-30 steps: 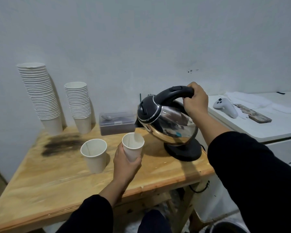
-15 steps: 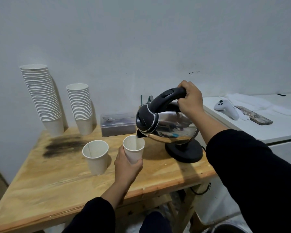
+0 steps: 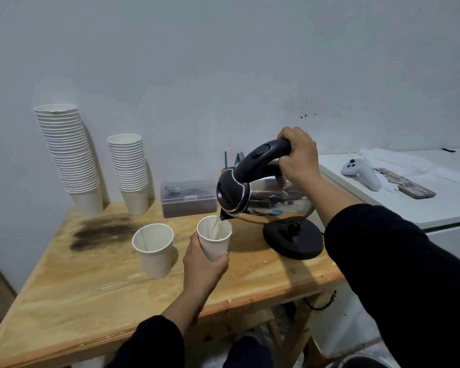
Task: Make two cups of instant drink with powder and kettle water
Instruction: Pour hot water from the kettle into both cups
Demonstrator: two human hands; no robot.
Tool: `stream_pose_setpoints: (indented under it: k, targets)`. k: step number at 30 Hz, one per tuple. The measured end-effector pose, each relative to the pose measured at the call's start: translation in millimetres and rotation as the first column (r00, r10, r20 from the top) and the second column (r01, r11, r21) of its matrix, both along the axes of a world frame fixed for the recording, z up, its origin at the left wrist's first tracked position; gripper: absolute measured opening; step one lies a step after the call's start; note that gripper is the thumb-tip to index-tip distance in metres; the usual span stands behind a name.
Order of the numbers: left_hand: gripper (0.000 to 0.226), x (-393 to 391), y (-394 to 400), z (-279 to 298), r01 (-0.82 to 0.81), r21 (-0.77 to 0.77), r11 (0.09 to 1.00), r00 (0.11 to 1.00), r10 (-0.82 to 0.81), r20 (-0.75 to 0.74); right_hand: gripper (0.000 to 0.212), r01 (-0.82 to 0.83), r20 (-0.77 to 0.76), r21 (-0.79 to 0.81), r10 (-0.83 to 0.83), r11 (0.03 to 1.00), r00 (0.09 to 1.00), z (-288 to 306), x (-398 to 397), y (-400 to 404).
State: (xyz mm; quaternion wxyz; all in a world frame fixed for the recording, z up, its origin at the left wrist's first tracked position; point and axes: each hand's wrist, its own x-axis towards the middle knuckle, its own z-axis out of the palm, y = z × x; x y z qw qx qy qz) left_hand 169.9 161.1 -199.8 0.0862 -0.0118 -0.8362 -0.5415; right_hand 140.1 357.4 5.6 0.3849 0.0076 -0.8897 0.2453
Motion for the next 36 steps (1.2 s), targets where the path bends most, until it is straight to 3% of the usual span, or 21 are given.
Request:
stream_pose_setpoints:
  k: [36]
  targets:
    - [0.082, -1.3, -0.1, -0.1, 0.006, -0.023, 1.0, 1.0, -0.006, -0.017, 0.036, 0.017, -0.019, 0.032, -0.017, 0.999, 1.0, -0.9, -2.6, 4.3]
